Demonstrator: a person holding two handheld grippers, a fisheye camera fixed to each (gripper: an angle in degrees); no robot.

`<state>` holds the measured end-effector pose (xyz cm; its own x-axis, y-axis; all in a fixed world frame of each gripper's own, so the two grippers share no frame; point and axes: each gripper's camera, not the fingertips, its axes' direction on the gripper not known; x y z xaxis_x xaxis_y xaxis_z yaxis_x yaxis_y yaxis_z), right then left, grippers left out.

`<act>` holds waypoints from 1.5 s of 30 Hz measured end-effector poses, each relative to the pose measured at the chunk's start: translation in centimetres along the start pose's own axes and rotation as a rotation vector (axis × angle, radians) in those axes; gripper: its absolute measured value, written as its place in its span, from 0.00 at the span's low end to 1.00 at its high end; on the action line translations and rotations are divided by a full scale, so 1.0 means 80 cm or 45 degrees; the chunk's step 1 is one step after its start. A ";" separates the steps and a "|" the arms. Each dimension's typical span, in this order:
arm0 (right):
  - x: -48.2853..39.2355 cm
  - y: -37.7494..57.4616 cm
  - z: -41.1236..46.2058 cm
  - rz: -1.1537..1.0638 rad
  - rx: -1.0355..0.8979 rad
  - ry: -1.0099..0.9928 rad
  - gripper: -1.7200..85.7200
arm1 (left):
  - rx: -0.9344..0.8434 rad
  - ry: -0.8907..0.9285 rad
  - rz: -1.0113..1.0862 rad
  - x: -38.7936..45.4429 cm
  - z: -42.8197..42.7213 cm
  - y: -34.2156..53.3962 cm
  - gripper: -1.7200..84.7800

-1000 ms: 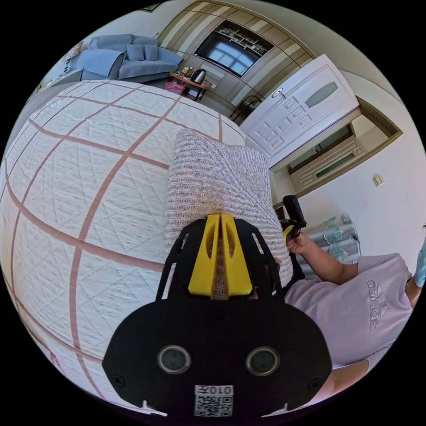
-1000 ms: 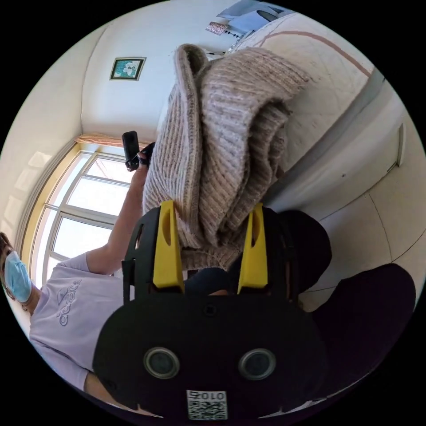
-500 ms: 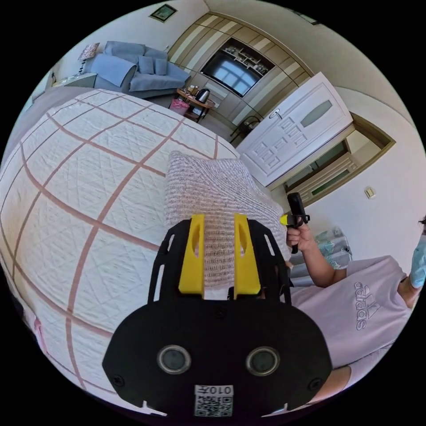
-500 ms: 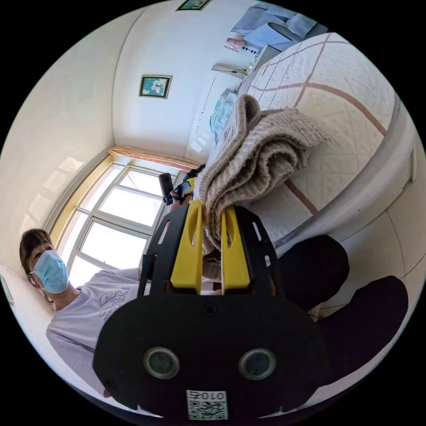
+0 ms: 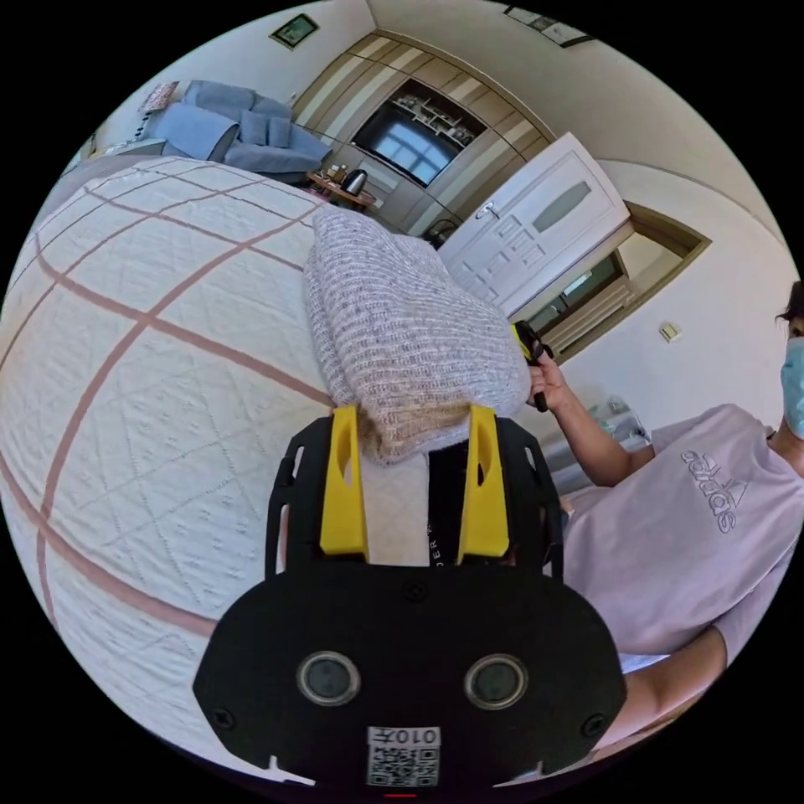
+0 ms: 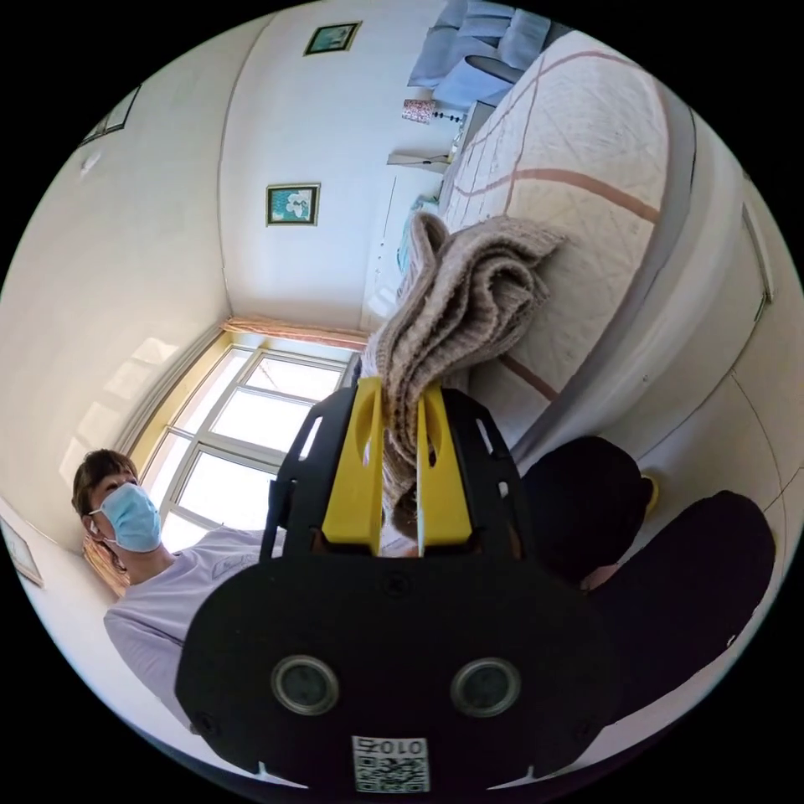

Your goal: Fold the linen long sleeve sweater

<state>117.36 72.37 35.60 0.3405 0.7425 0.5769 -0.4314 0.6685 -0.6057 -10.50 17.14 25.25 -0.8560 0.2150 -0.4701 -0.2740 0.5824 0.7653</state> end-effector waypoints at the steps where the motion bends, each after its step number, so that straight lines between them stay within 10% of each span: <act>1: -0.006 -0.002 0.002 -0.011 -0.009 0.043 0.11 | -0.005 0.009 0.003 -0.001 0.006 -0.001 0.19; 11: -0.153 -0.109 0.076 -0.356 -0.135 0.120 0.10 | 0.270 0.305 -0.045 -0.027 -0.099 -0.016 0.15; 20: -0.319 -0.178 0.210 -0.860 -0.334 0.008 0.10 | 0.465 -0.114 0.252 0.125 -0.341 -0.042 0.15; 30: -0.054 -0.142 0.394 -0.173 -0.868 0.421 0.11 | 0.048 -0.119 -0.605 -0.004 -0.124 0.160 0.14; 33: -0.063 -0.129 0.398 -0.178 -0.781 0.330 0.11 | 0.465 0.128 -0.705 -0.015 -0.123 0.229 0.13; 45: -0.194 -0.077 0.438 -0.638 -0.505 0.743 0.15 | 0.308 -0.670 -0.279 0.149 -0.181 0.180 0.13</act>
<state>85.48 55.25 49.57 0.8338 0.1869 0.5195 0.1705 0.8078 -0.5643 -31.02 16.72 37.00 -0.4430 0.3922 -0.8062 -0.2590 0.8050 0.5338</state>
